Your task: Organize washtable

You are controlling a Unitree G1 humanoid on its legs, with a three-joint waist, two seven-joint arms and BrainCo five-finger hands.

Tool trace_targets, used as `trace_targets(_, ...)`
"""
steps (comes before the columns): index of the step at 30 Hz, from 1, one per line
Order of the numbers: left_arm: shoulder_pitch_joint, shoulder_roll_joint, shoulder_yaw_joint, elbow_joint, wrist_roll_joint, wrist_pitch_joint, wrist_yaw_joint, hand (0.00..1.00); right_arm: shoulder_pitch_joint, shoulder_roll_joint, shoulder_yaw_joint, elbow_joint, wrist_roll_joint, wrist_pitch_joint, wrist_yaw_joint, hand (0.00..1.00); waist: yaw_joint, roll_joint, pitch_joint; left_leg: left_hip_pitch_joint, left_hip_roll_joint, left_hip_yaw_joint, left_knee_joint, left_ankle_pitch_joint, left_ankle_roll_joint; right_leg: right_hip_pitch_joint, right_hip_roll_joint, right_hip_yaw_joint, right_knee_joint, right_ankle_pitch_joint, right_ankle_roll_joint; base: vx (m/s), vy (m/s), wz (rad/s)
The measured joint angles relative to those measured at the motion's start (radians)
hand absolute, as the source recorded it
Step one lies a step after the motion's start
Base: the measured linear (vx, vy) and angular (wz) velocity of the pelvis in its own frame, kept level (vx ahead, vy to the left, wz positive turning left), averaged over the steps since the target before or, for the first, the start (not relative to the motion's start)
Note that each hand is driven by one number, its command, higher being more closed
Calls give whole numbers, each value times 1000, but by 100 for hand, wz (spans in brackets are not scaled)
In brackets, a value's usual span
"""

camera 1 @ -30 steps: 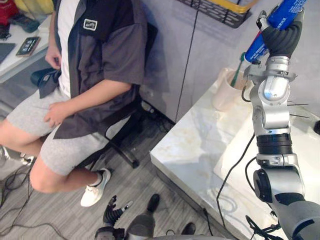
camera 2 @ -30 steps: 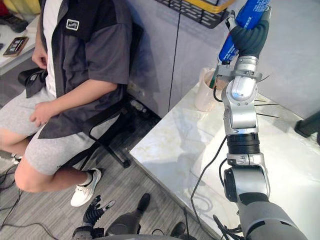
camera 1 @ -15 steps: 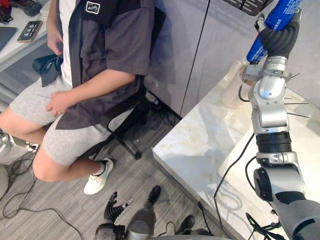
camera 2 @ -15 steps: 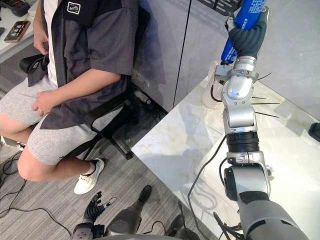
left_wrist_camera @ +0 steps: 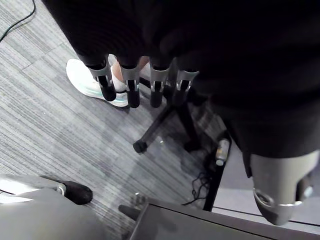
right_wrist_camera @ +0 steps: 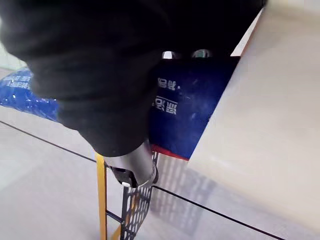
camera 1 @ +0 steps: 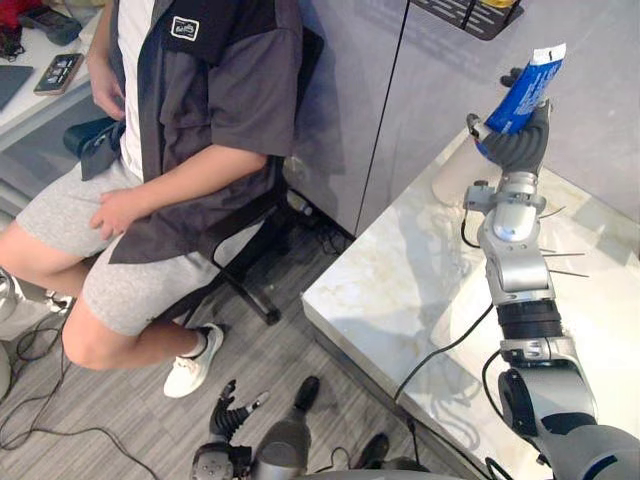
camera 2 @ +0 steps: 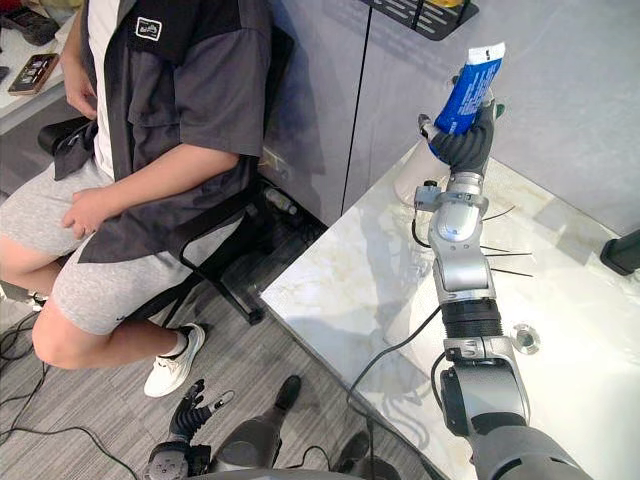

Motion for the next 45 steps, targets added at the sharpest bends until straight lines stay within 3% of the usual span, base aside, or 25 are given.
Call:
trace_targets(12, -2, 9, -1, 18, 1, 5, -1, 0, 3, 0, 0, -34, 6, -1, 4, 0, -4, -11, -5, 33, 3, 27, -3, 0, 0, 16, -2, 24, 8, 0, 0, -26, 2, -5)
trace_targets(19, -3, 41, -16, 43, 1, 6, -1, 0, 2, -12, 0, -88, 10, -1, 19, 0, -24, -39, -23, 34, 5, 31, -3, 0, 0, 15, -1, 28, 8, 0, 0, -7, -1, -1)
trace_targets(25, -2, 49, -15, 44, 2, 7, 0, 0, -28, -183, -15, -257, 8, -28, 18, 0, -37, -51, -40, 38, 5, 35, -3, 0, 0, 19, -1, 31, 0, 3, 3, 0, 0, 0)
trace_targets(28, 0, 46, 2, 44, 3, 8, 0, 0, -25, -254, -95, -354, 9, -52, 18, 0, -67, -58, -49, 52, 4, 43, -4, 0, 0, 34, 0, 37, -10, 6, 4, -7, 0, -5)
trace_targets(31, -5, 46, 21, 51, 3, 8, 1, 0, 32, -309, -252, -428, 8, -89, 10, 0, -93, -73, -60, 57, 13, 76, -5, -1, 0, 33, 11, 65, -33, 27, -1, -28, 4, -30)
trace_targets(35, -12, 34, 56, 79, 1, 15, 3, 0, 235, -315, -598, -461, 14, -103, -38, 0, -155, -79, -88, 61, 20, 115, -5, -3, 2, 32, 21, 105, -70, 58, 0, -39, 10, -29)
trace_targets(39, -8, -6, 103, 84, -1, 25, 4, 0, 450, -301, -904, -450, 64, -116, -91, 0, -203, -57, -124, 65, 24, 155, -8, -12, 9, 29, 26, 143, -99, 75, 13, -38, 20, -31)
trace_targets(41, -9, -26, 146, 109, -1, 29, 3, 0, 577, -229, -1013, -440, 94, -121, -118, 0, -242, -44, -152, 68, 27, 175, -9, -16, 9, 29, 30, 150, -118, 84, 9, -20, 1, -32)
trace_targets(42, -9, -46, 181, 113, -1, 32, 4, 0, 675, -150, -1053, -439, 119, -121, -137, 0, -265, -37, -161, 79, 31, 189, -9, -20, 8, 32, 33, 159, -129, 87, 10, -16, -12, -29)
trace_targets(45, -13, -82, 213, 113, -1, 41, 3, 0, 830, 1, -1044, -436, 144, -99, -154, 0, -281, -25, -178, 87, 36, 216, -8, -30, 6, 33, 37, 177, -136, 86, 10, -5, -10, -27)
